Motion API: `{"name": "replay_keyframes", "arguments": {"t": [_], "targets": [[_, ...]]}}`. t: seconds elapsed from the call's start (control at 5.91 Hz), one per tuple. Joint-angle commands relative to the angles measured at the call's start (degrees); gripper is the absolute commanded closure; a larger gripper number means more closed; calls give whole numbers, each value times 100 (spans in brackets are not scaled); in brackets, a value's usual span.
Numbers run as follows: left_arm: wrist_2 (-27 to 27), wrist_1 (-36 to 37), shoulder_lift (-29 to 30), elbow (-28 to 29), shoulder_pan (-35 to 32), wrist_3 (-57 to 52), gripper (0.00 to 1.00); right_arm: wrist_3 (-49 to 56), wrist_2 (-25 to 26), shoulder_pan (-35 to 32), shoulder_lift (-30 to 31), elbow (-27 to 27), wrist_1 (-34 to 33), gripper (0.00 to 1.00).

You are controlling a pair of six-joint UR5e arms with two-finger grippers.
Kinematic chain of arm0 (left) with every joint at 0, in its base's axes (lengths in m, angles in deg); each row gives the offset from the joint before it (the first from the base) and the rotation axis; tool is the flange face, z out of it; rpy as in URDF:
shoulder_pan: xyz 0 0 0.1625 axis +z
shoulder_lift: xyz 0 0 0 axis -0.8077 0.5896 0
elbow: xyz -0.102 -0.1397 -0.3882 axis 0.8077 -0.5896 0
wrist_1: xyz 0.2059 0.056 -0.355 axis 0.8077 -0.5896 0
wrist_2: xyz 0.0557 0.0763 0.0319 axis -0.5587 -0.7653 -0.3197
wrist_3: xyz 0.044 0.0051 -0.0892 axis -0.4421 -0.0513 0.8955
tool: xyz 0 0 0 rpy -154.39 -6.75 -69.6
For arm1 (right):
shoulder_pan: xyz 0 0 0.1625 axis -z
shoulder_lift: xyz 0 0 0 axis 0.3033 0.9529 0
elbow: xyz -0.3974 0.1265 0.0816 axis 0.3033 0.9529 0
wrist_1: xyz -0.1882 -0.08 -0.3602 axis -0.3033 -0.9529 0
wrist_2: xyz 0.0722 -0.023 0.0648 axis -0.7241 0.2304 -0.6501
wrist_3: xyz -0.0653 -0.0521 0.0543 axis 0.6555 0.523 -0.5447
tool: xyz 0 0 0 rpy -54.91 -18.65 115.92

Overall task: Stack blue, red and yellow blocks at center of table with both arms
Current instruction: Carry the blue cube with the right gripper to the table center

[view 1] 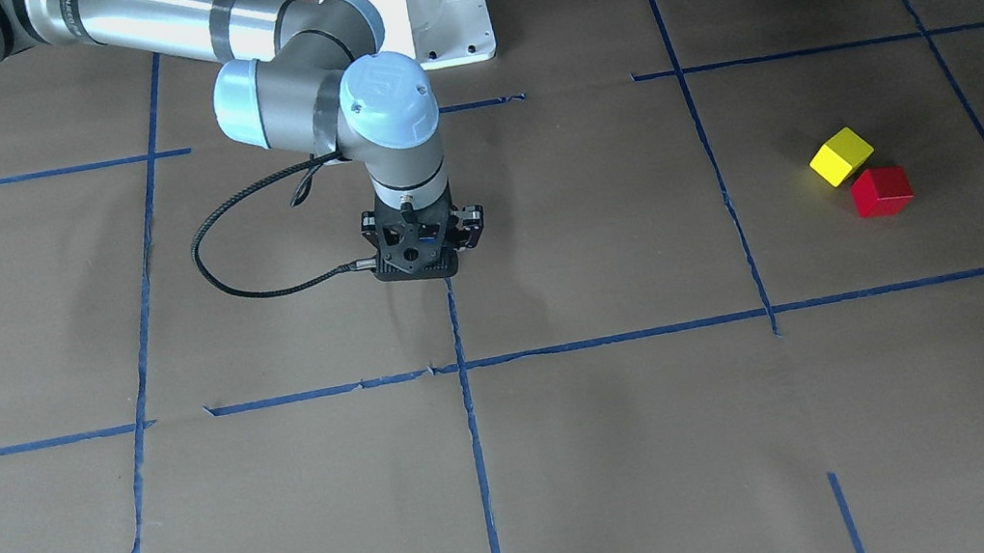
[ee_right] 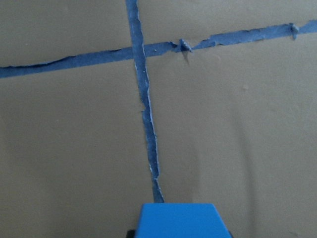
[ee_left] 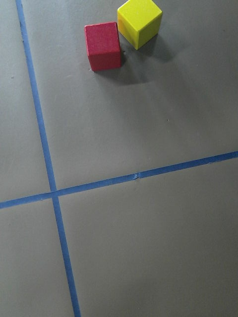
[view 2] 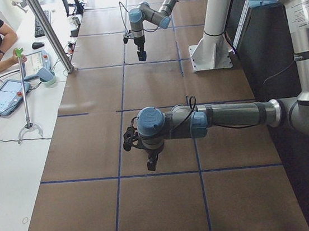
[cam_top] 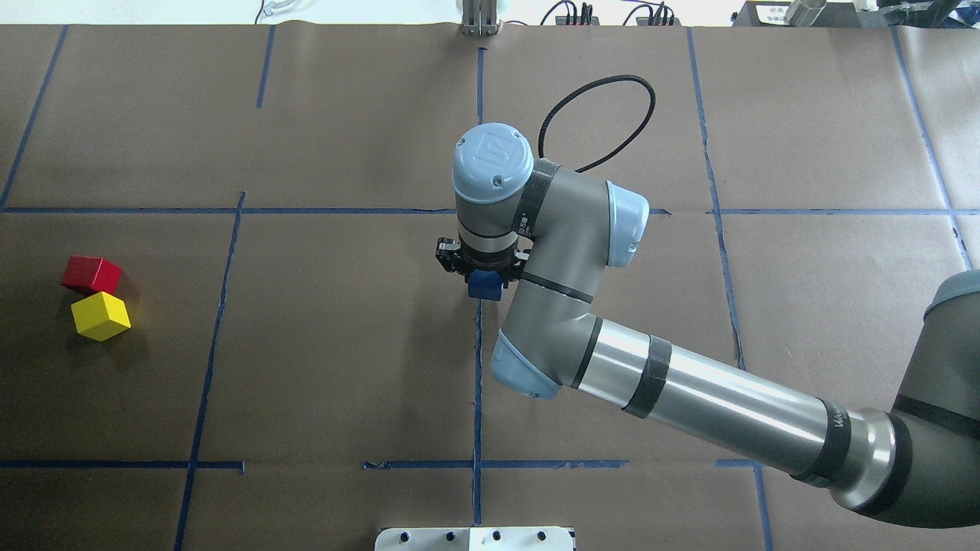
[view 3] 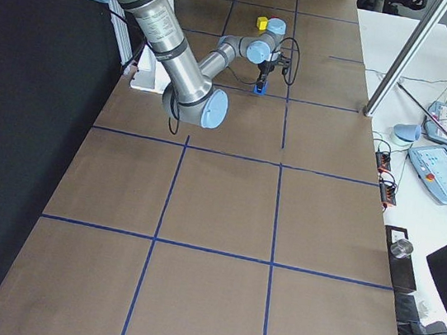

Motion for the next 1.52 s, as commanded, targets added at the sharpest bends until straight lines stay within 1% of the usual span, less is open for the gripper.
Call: {"name": "replay_keyframes", "arguments": {"t": [0.0, 0.34, 0.51, 0.68, 0.85, 1.19, 1.35], "targets": [[0, 0, 1, -43, 1, 3, 0, -1, 18, 58, -64, 99, 5, 96], [0, 0, 1, -69, 1, 3, 0, 17, 18, 146, -55, 90, 5, 79], [9, 0, 1, -78, 1, 3, 0, 17, 18, 164, -55, 99, 5, 76], [9, 0, 1, -79, 1, 3, 0, 95, 61, 190, -46, 90, 5, 76], [9, 0, 1, -87, 1, -5, 0, 270, 149, 234, -38, 90, 5, 72], [0, 0, 1, -114, 1, -23, 0, 280, 150, 252, -37, 90, 14, 56], [0, 0, 1, -114, 1, -32, 0, 280, 150, 260, -20, 90, 5, 29]]}}
